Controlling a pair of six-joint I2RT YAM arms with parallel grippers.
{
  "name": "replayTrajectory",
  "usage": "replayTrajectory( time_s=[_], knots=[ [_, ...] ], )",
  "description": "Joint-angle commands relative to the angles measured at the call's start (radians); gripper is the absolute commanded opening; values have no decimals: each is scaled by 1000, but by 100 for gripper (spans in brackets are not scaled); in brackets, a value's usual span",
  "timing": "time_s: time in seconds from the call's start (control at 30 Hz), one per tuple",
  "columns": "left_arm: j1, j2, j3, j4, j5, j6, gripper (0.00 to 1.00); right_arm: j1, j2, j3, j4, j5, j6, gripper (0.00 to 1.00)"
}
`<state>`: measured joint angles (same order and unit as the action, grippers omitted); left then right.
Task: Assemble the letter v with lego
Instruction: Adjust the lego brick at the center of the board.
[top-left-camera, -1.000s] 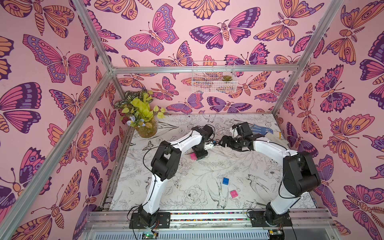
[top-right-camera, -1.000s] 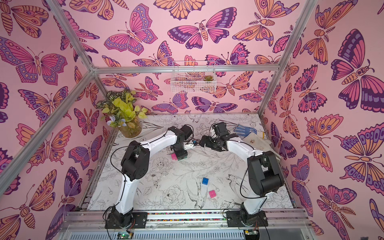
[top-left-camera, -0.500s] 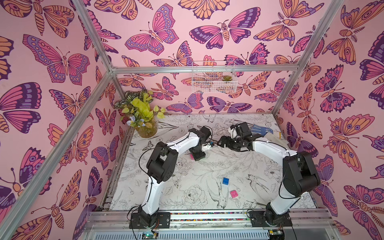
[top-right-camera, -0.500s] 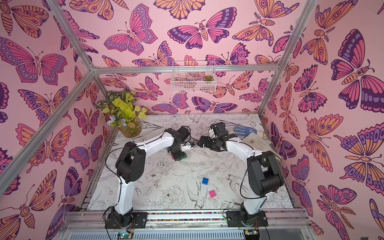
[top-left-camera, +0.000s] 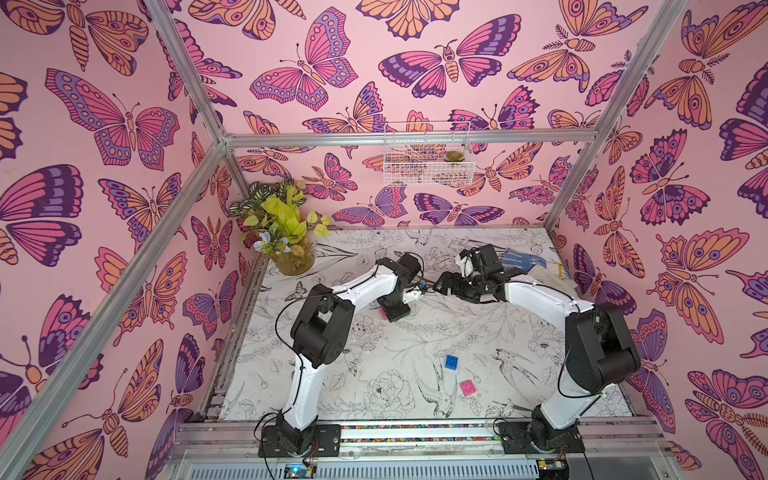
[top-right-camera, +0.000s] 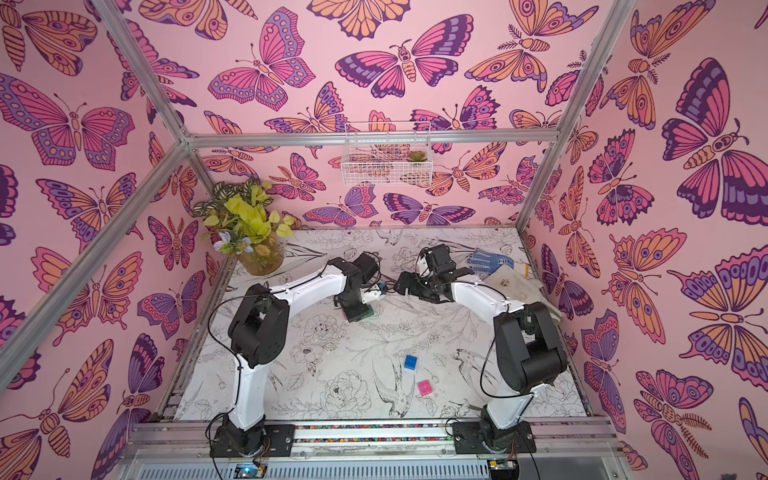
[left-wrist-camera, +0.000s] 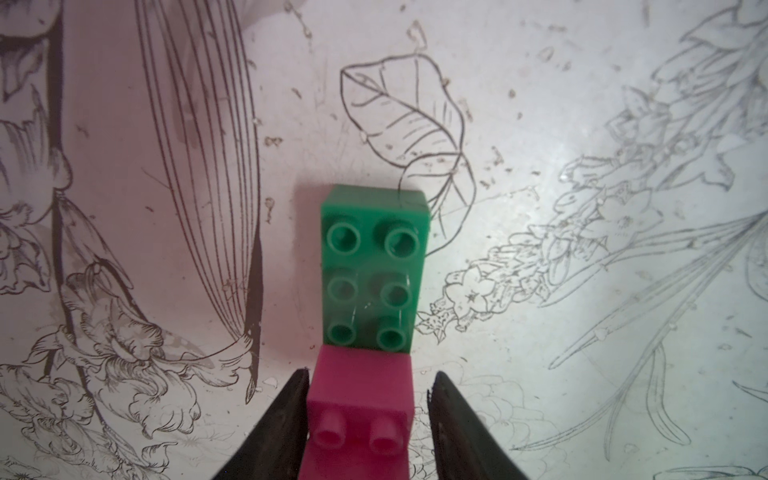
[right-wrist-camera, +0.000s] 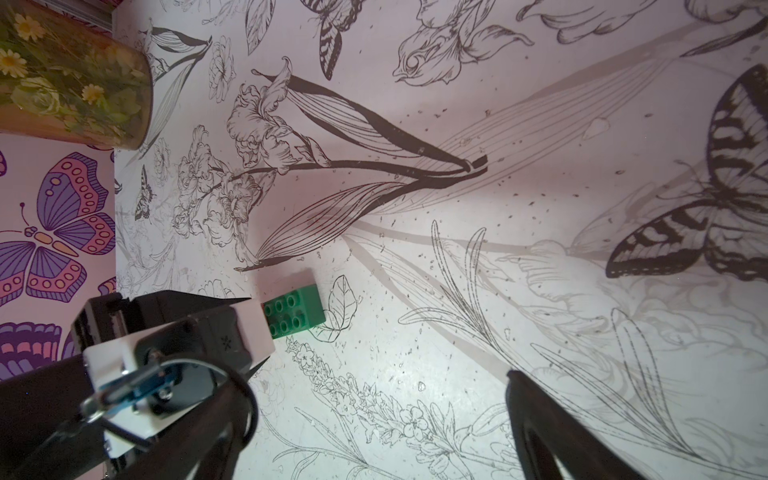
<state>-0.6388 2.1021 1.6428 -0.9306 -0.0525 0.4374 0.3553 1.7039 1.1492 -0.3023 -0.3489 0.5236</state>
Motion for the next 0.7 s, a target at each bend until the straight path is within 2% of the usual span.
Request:
replayTrajectory(
  time_s=[0.0,0.23,0.67],
  knots=[
    [22,-47,5,-5,-12,-14,48,-4,6,12,-41,50,-4,96],
    [23,-51,13,-4,-16,-11,45,1,16,9,-36,47,-3,96],
    [25,-20,18,-27,35,3,28,3,11,14,-42,51,-3,97]
  ],
)
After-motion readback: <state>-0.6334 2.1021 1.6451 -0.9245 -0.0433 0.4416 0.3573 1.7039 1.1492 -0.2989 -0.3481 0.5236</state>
